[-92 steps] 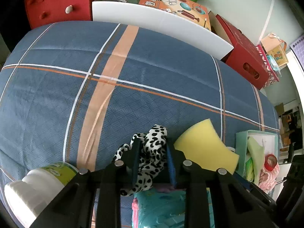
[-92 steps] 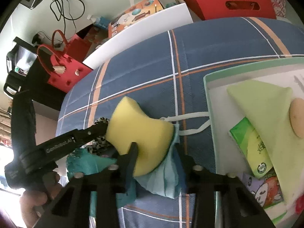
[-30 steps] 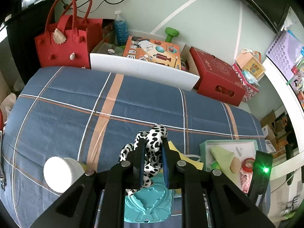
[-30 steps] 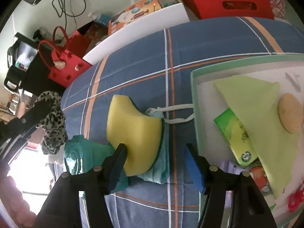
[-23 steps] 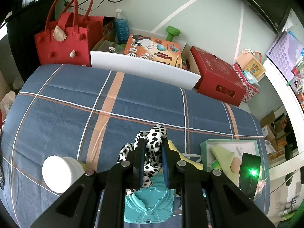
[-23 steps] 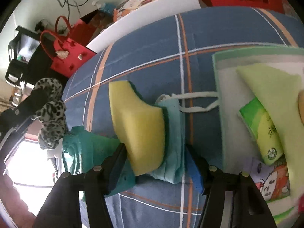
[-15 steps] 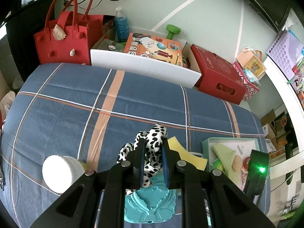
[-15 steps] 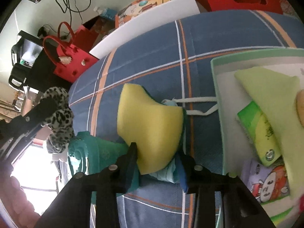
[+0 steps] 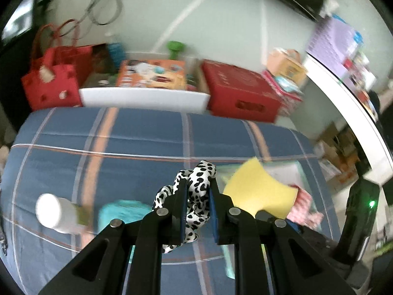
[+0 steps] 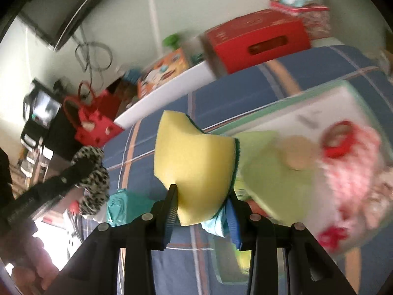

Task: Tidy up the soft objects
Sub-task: 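Lift and carry the scrunchie and sponge with mask over the tray, then open both tools to drop the scrunchie and sponge into the tray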

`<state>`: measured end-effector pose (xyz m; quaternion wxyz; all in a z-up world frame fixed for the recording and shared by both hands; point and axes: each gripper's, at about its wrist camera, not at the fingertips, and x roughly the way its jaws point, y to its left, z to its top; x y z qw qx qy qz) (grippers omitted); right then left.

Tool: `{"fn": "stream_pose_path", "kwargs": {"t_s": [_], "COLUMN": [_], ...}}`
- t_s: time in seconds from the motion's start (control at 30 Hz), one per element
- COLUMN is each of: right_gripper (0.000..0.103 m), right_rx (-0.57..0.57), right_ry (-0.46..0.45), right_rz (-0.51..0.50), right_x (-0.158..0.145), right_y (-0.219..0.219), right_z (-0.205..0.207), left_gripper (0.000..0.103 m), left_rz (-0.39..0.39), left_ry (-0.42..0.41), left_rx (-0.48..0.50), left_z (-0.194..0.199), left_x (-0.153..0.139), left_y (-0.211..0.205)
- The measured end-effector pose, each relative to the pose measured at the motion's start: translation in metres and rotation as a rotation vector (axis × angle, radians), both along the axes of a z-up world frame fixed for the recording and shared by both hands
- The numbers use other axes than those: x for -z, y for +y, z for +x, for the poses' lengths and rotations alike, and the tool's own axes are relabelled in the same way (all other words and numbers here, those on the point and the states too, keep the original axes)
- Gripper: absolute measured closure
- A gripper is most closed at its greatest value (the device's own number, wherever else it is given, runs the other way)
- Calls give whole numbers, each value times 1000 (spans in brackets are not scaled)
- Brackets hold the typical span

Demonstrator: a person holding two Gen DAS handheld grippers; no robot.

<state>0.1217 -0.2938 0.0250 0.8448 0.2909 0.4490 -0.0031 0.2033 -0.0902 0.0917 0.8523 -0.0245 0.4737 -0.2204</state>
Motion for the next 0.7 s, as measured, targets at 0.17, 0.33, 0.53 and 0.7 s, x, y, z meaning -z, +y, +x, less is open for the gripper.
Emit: {"fn": "stream_pose_path", "kwargs": {"t_s": [0.17,0.33,0.53,0.7], "right_gripper": [63,63,58,36], "right_rx": [76,115,120,132], "right_ry": [55,125,191,196], "right_rz": [-73,-69,-71,-116], "right_x": [3,24,48,42], "right_y": [-38,-72,-87,-88], "right_z": [-21,-37,-39,-45], "left_gripper": [86,86,71,42], "left_rz": [-9,39,61,3], "left_ry": [51,109,182,171], "left_rx": [145,232,243,203], "left_z": [-22,-34,-30,-33], "left_x": [20,62,97,81], "left_y": [-61,-111,-129,-111]}}
